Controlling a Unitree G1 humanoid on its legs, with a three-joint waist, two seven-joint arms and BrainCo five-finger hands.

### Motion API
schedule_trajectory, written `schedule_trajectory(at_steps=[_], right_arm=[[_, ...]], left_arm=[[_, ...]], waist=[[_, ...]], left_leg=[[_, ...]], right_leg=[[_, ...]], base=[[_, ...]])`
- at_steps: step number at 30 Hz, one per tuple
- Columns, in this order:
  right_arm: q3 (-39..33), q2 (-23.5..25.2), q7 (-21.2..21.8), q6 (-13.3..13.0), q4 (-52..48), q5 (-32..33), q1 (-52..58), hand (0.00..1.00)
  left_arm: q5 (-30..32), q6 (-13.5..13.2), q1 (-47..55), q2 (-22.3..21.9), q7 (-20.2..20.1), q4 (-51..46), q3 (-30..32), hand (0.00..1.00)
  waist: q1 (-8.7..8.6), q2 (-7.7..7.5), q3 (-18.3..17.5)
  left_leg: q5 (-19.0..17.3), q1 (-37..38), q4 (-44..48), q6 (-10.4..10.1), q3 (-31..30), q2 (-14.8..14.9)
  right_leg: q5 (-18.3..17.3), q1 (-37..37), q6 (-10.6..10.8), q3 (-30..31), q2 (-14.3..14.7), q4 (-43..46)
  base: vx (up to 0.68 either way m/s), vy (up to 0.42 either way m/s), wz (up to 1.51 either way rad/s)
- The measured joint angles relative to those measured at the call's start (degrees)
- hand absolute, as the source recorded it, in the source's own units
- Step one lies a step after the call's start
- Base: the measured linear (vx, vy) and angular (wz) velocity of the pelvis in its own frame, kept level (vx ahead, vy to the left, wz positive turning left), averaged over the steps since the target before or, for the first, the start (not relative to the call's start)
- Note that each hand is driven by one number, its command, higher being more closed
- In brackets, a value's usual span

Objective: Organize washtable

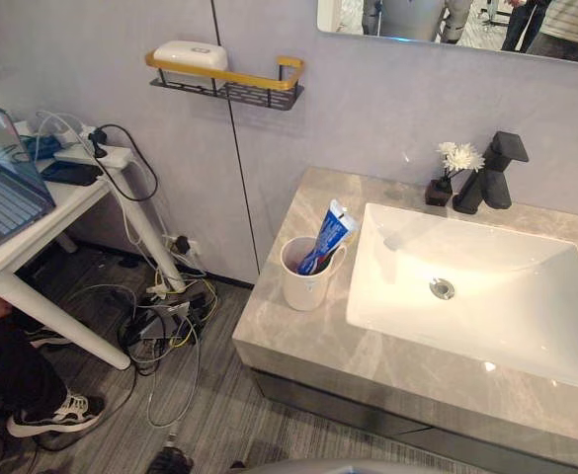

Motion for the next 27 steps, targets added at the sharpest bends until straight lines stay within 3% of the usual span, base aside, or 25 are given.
schedule_trajectory(at_steps=[3, 7, 12, 15, 16, 21, 27], right_arm=[[2.57, -0.16, 0.00, -0.46, -0.94, 0.03, 1.18, 0.00], [5.84, -0.76, 0.09, -0.82, -1.08, 0.01, 2.04, 0.00], [7.67, -1.23, 0.29, -1.02, -1.14, 0.00, 2.97, 0.00], [7.89, -1.46, 0.76, -1.03, -1.15, 0.01, 3.10, 0.00], [8.29, -1.68, 0.88, -1.05, -1.14, 0.02, 3.15, 0.00], [9.03, -1.96, 1.52, -1.08, -1.11, 0.02, 3.35, 0.00], [8.90, -1.66, 2.02, -1.04, -0.85, 0.02, 3.84, 0.00]], left_arm=[[-3.27, -5.10, 0.86, -2.13, 3.44, -19.43, 3.51, 0.00], [-1.77, -9.47, 2.14, -3.60, 7.72, -38.95, 3.41, 0.00], [3.62, -11.81, 2.41, -5.83, 10.29, -53.49, 0.77, 0.00], [7.20, -12.01, 2.84, -5.87, 10.21, -62.10, -5.36, 0.00], [8.92, -12.03, 2.85, -5.71, 9.99, -65.03, -7.66, 1.00], [14.20, -12.20, 4.57, -5.14, 7.03, -73.12, -14.56, 1.00], [14.98, -11.98, 5.42, -4.88, 3.38, -73.27, -18.12, 1.00]], waist=[[0.97, -0.02, -0.60], [1.70, 0.32, -1.75], [3.17, 0.33, -2.98], [3.67, 0.54, -3.18], [3.67, 0.71, -3.29], [3.74, 0.55, -3.54], [4.39, -0.22, -4.31]], left_leg=[[-0.20, -0.96, -0.37, 0.33, 0.25, 0.00], [0.14, -0.99, -0.34, 0.07, 0.46, -0.04], [0.19, -0.98, 0.75, 0.04, 1.27, -0.05], [0.20, -0.95, 1.33, 0.05, 1.66, 0.00], [0.20, -0.92, 1.40, 0.05, 1.75, 0.00], [0.03, -1.01, 1.34, 0.27, 2.15, 0.01], [-0.11, -2.12, 1.68, 0.46, 2.61, -0.03]], right_leg=[[0.09, -0.76, -0.09, 0.05, -0.01, -0.49], [0.18, -1.08, 0.20, 0.10, -0.08, -0.19], [-0.17, -1.45, 0.27, 0.47, -0.14, 0.41], [-0.47, -1.28, 0.20, 0.55, -0.14, 0.62], [-0.49, -1.32, 0.22, 0.68, -0.15, 0.67], [-0.41, -1.61, 0.36, 0.94, -0.18, 0.59], [0.22, -2.09, 0.45, 1.26, -0.23, 0.57]], base=[[-0.01, 0.001, 0.00], [0.05, -0.003, 0.00], [0.05, -0.007, -0.02], [-0.01, 0.000, 0.00], [-0.06, 0.007, -0.03], [-0.07, 0.015, -0.02], [-0.02, 0.004, -0.02]])
